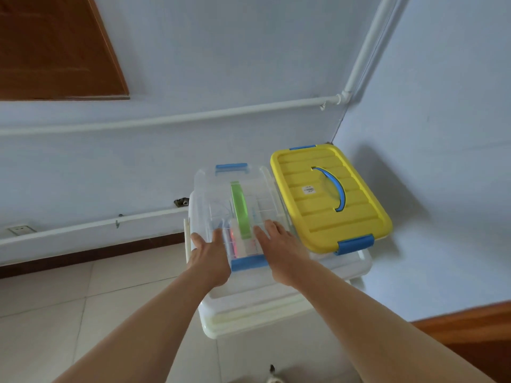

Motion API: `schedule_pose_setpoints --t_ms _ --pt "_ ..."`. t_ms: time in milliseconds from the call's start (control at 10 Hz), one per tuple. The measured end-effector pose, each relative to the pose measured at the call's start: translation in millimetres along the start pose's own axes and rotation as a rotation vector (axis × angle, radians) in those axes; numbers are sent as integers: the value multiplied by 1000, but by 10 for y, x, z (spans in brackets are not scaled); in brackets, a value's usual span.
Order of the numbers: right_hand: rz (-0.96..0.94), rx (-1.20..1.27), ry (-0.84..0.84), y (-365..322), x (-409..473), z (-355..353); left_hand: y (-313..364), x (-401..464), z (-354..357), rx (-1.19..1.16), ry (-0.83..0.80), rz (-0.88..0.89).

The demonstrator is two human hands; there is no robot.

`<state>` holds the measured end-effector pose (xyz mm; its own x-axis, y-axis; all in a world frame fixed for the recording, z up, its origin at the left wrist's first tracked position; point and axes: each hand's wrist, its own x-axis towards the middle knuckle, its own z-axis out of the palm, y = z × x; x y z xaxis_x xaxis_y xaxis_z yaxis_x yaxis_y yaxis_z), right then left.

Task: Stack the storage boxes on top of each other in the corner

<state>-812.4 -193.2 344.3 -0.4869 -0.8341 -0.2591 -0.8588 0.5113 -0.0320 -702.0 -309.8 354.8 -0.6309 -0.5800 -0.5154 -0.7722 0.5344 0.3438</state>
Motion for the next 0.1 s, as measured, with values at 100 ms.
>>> schedule_pose_setpoints --t_ms 100 --pt "27 2 50 36 -143 -104 28 -89 -7 -6 45 -22"
